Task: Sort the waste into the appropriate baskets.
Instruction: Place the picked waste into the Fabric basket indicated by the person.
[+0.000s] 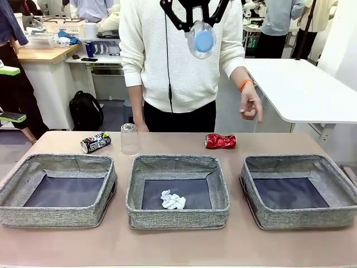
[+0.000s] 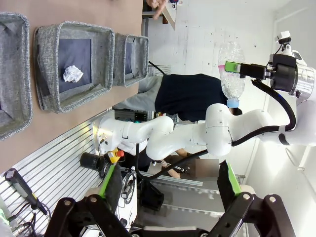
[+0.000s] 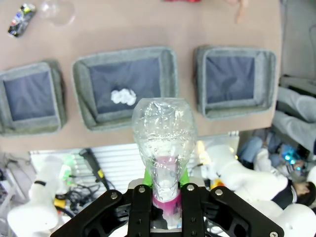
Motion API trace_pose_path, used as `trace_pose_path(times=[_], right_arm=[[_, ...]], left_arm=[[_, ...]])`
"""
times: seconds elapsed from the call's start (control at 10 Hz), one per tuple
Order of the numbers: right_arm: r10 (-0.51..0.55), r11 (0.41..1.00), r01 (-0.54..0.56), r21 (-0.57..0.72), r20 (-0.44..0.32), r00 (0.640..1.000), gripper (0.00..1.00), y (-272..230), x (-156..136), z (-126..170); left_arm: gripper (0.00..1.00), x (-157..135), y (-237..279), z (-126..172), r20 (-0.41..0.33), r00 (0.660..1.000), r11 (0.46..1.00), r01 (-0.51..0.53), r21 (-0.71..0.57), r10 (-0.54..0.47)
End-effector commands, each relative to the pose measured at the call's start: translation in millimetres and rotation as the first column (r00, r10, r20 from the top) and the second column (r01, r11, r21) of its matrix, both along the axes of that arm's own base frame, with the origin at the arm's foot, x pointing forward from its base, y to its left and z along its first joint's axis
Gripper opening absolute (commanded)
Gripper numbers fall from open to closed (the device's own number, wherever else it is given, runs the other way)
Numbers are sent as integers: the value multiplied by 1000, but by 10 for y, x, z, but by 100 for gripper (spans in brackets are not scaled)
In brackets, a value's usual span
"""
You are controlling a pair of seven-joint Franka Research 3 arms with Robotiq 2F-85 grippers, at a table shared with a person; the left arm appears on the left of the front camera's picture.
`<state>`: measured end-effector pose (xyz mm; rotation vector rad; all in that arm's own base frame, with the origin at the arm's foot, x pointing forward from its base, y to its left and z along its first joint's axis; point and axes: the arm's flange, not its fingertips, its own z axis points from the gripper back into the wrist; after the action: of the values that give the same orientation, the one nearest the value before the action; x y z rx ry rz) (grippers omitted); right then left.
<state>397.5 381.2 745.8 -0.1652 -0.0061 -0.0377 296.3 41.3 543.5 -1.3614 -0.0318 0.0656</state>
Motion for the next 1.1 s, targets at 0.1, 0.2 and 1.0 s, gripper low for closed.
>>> trace_pose_path(times=[0.1, 0.2, 1.0], right_arm=[[0, 1000, 0, 3, -9, 1000, 20, -21, -13, 2], [0, 1000, 0, 3, -9, 1000, 20, -21, -13, 2], [42, 999, -39, -29, 113, 993, 20, -216, -9, -182]], left_arm=[[100, 5, -2, 19, 23, 1000, 1000, 1, -17, 0], [100, 5, -2, 19, 23, 1000, 1000, 1, -17, 0], [100, 5, -2, 19, 23, 1000, 1000, 1, -17, 0]])
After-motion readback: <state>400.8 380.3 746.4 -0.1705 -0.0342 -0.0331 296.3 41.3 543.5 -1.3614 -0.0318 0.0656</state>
